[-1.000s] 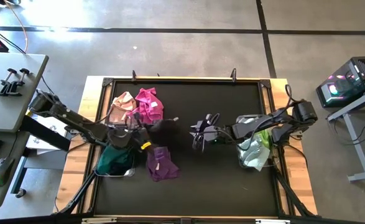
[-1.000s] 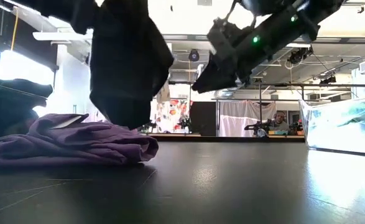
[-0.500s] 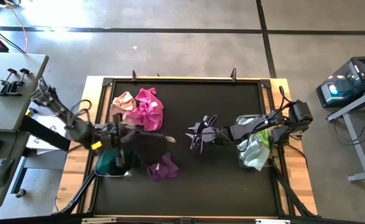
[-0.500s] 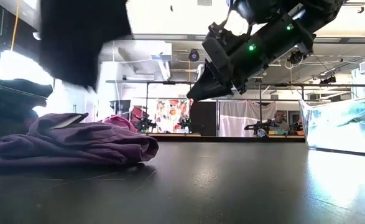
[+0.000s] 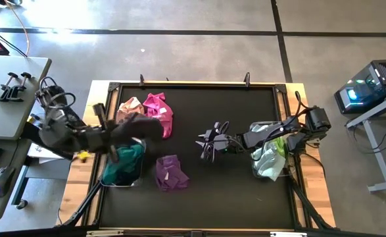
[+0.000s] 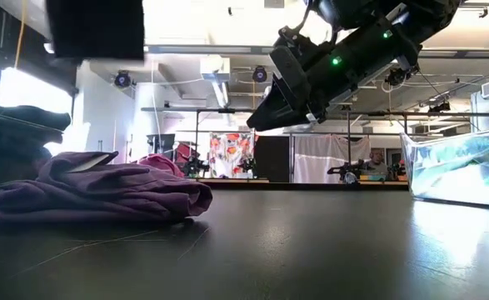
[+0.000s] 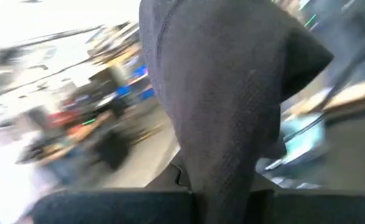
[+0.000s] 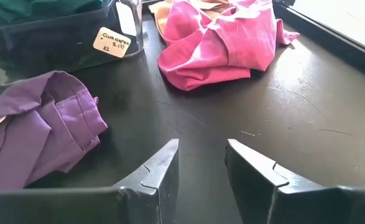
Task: Sort towels by color in basket
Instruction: Put the black towel into the left transparent bin
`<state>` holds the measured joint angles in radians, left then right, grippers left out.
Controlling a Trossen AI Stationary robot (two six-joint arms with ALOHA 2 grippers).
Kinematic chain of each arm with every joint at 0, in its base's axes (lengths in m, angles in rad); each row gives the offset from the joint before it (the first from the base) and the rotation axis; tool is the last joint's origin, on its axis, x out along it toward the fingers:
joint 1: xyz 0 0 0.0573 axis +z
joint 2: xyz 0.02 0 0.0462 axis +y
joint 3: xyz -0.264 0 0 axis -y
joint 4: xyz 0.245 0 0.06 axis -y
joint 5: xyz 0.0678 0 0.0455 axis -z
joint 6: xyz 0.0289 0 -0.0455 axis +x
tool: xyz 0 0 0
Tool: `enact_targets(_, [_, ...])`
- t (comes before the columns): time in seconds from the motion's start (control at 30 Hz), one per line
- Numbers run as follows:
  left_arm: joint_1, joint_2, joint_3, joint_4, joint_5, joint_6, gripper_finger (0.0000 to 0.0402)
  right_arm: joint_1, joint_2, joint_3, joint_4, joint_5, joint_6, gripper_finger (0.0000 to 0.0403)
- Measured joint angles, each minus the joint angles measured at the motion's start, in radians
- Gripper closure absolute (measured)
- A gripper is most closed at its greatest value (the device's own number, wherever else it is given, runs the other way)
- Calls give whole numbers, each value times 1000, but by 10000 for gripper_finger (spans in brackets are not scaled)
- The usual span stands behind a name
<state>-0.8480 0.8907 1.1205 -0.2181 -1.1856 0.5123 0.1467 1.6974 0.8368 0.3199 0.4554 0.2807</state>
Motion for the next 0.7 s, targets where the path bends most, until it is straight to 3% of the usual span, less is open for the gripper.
enact_targets(0.13, [-66, 23, 64, -4, 140, -75, 401, 0, 0, 0, 0, 0, 7, 277])
enact_targets(0.33, [-191, 67, 185, -153, 145, -226, 401, 0, 0, 0, 1, 1, 7, 277])
enact_targets(0.57, [-292, 118, 356, -427, 142, -546, 401, 0, 0, 0, 2, -4, 7, 277])
enact_targets(0.7, [-326, 131, 394, -586, 196, -745, 401, 0, 0, 0, 7, -4, 8, 277])
